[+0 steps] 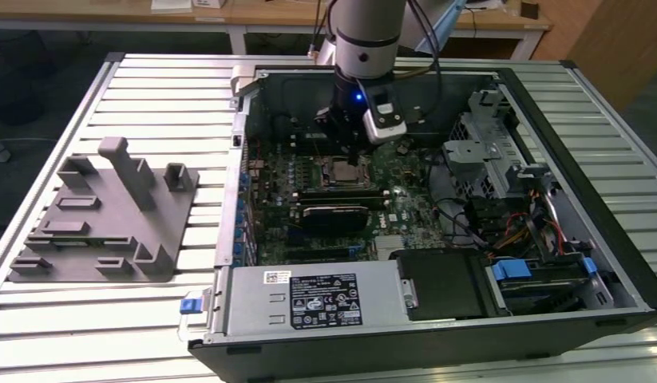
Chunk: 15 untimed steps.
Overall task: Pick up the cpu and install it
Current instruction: 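Close the cpu cover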
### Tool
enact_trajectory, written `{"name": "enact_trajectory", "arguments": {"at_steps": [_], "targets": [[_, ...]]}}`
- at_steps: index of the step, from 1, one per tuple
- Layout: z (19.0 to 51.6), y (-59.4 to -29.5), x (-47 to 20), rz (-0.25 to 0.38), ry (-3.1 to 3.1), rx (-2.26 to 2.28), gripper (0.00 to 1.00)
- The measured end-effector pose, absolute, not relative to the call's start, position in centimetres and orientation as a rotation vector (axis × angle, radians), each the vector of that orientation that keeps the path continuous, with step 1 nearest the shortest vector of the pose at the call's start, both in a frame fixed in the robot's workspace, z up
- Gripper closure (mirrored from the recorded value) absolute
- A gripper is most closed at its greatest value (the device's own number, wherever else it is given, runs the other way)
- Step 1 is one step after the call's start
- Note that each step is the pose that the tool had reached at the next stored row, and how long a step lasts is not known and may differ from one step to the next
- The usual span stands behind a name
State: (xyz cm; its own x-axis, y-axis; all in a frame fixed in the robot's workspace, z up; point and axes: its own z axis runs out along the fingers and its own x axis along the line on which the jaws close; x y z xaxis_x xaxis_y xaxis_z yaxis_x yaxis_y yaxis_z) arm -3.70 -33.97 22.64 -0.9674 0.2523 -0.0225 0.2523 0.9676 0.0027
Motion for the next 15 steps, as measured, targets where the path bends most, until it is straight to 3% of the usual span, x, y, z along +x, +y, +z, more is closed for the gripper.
{"name": "enact_trajectory", "arguments": {"at_steps": [15], "targets": [[22.08, -34.26, -4.04, 0.007, 3.104, 0.235, 0.89]]}}
